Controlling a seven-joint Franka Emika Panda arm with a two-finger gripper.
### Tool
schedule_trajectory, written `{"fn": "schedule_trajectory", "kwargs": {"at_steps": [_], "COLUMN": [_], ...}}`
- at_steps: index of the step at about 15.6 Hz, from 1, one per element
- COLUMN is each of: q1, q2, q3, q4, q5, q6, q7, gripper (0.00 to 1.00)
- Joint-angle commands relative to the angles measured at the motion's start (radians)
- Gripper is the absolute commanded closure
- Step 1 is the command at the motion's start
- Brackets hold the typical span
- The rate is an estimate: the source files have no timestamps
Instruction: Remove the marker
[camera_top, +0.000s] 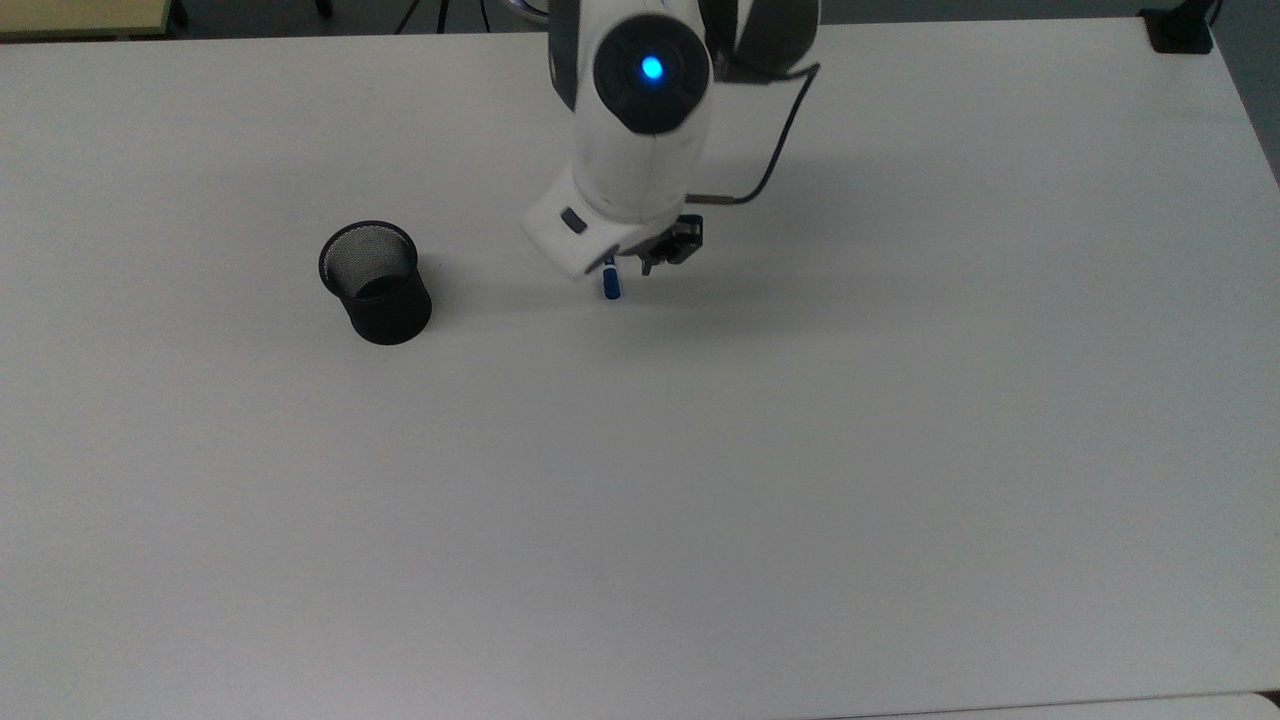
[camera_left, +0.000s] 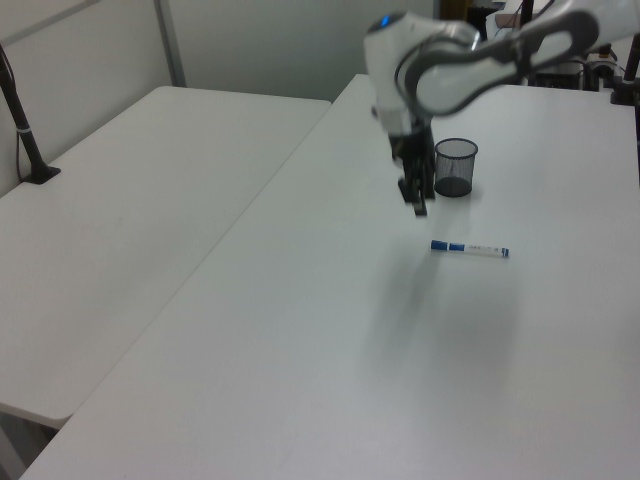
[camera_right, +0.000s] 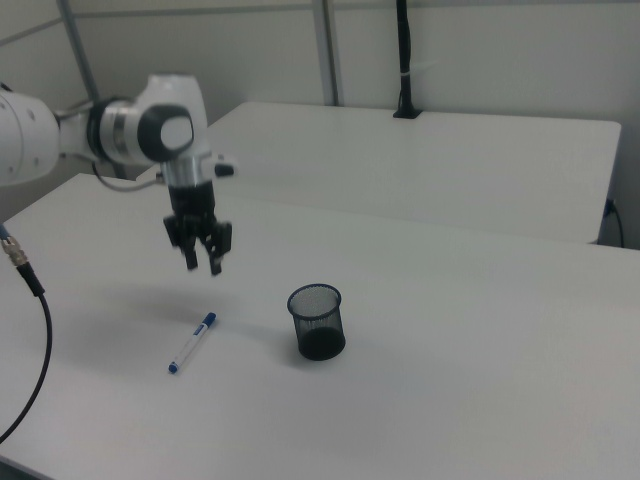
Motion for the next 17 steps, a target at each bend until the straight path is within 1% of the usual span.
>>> {"fn": "schedule_trajectory", "kwargs": {"at_steps": [1, 4, 7, 10, 11, 17], "q1": [-0.063, -0.129, -0.207, -0.279, -0.296, -0.307], "q2": [-0.168, -0.249, -0.313, -0.343, -0.349, -0.34], "q3": [-0.004, -0.001, 0.019, 0.063, 0.068, 0.068], "q4": [-0.04, -0.04, -0.041, -0.04, -0.04, -0.014], "q5": [0.0, -0.001, -0.001, 0.0, 0.002, -0.004], "q6": [-0.055, -0.076, -0.117, -0.133, -0.133, -0.125], "q7": [-0.03, -0.089, -0.137, -0.146, -0.146, -0.146], "gripper": [0.0, 0.0, 0.0, 0.0, 0.0, 0.0]}}
